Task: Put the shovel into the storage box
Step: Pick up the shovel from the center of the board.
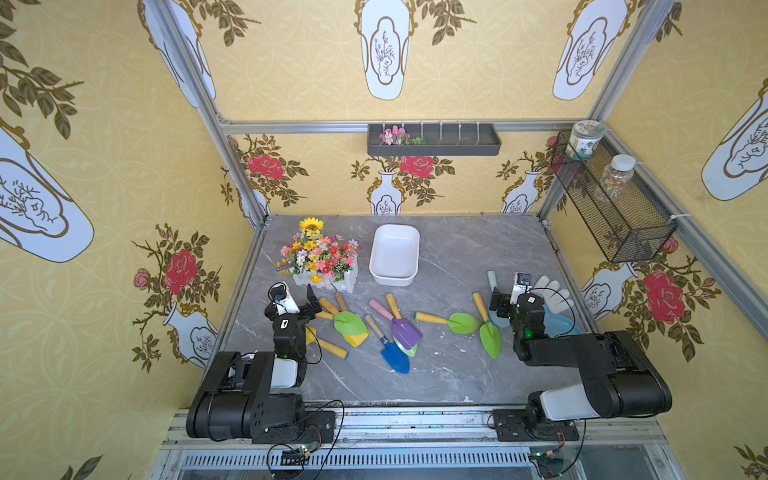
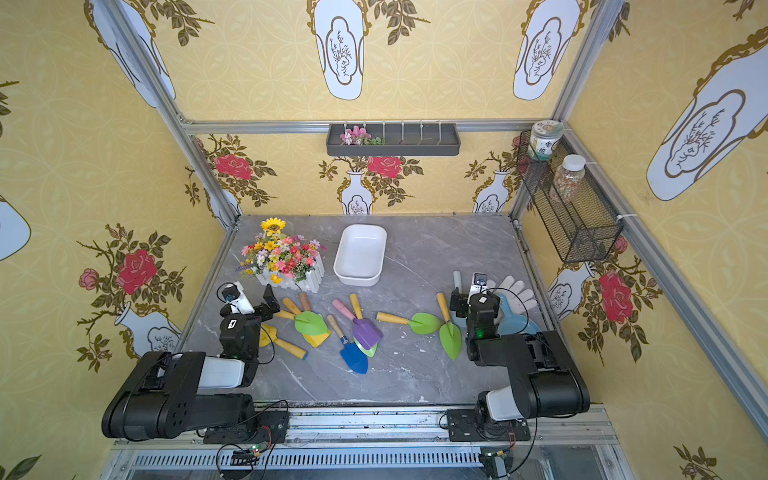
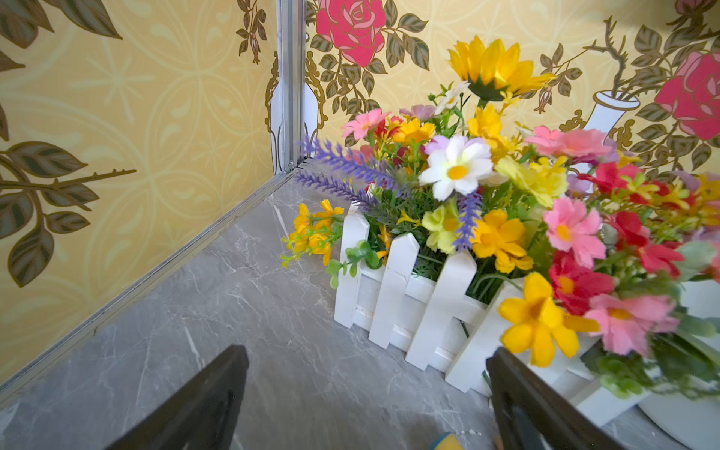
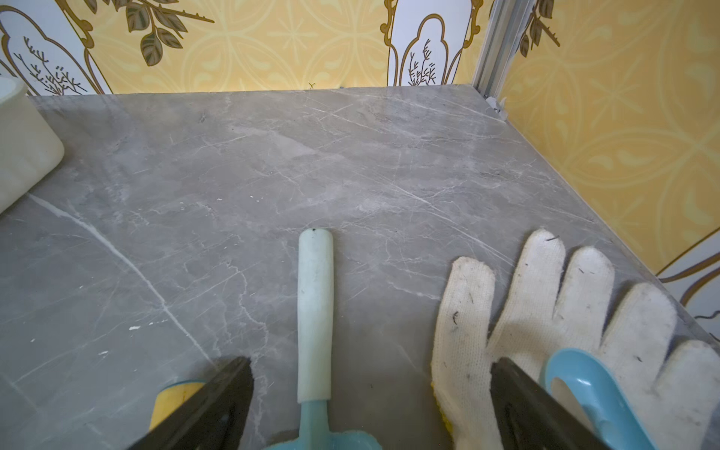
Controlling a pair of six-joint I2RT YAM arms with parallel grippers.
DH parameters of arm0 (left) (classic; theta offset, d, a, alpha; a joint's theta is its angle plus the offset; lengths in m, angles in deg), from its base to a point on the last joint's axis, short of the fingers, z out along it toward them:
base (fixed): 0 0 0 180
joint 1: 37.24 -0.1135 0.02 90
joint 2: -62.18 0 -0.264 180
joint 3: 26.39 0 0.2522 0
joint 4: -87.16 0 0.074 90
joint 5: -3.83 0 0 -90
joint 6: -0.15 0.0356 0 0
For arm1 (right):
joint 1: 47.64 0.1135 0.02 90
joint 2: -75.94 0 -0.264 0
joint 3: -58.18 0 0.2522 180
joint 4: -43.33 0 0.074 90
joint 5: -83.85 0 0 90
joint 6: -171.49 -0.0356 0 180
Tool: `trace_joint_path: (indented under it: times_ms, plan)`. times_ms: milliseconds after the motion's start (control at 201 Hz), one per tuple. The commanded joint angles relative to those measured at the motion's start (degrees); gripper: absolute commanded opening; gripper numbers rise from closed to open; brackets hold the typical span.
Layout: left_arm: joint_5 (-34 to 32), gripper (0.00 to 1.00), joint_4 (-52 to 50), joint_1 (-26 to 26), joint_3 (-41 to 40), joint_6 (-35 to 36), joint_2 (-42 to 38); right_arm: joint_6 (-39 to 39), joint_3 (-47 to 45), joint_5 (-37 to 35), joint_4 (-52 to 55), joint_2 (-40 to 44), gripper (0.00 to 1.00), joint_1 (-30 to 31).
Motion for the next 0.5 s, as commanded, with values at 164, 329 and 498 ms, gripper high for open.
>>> trace_joint_path:
  times_ms: [164,329,498]
  plan:
    - [0.41,1.00,1.27,0.04,0.07,0.59,0.49,0.22,0.12,0.87,-0.48,0.17,0.97,-0.07]
    - [0.25,1.00,0.83,-0.57,0.19,-0.17,0.35,0.22,0.13,0.91,-0.41,0.17,0.97,-0.10]
    - [0.20,1.00,0.78,-0.58,0.32,-0.19,0.38,0.22,0.08,0.96,-0.42,0.25,0.97,-0.07]
